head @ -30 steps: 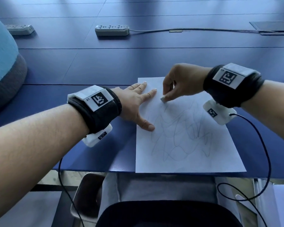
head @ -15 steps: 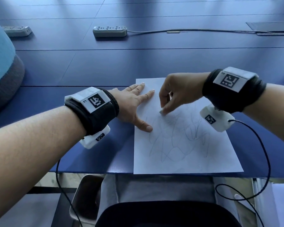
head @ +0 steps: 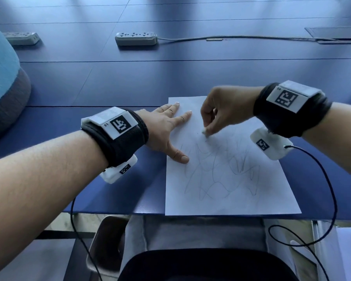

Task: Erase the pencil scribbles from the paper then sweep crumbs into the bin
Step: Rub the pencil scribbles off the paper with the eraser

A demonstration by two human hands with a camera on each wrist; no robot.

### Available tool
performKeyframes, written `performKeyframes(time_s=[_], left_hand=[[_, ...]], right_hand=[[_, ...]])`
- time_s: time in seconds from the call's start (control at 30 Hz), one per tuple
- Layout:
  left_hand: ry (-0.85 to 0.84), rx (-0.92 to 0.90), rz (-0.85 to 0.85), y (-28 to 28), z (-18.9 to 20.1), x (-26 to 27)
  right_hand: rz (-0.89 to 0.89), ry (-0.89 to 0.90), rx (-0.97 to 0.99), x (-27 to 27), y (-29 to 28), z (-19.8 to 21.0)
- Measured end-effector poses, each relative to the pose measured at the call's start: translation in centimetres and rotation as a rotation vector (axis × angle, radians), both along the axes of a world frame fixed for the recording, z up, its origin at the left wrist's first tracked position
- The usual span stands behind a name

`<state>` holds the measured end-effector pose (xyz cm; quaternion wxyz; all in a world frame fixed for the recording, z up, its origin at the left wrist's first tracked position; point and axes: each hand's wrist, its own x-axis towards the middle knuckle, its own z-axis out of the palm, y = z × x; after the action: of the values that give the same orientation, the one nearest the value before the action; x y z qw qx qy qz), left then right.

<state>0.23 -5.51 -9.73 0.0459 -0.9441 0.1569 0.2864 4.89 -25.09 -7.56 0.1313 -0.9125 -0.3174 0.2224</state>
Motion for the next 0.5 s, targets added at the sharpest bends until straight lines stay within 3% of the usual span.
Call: performKeyframes(time_s=[0.07, 0.23, 0.37, 0.5], left_hand=[[0.001, 0.003, -0.001, 0.0, 0.0, 0.0], [0.013, -0.005, 0.006, 0.0, 0.0, 0.0], [0.013, 0.000, -0.002, 0.0, 0.1, 0.0], [0.011, 0.001, 0.000, 0.0, 0.1, 0.0]], right_hand=[[0.055, 0.076, -0.042, -0.6, 0.1, 0.1], [-0.068, -0.127, 0.040, 0.5, 0.0, 0.0], [0.094, -0.018, -0.033, -1.5, 1.1, -0.2], [-0.017, -0.107, 0.009, 0.1, 0.2, 0.3]])
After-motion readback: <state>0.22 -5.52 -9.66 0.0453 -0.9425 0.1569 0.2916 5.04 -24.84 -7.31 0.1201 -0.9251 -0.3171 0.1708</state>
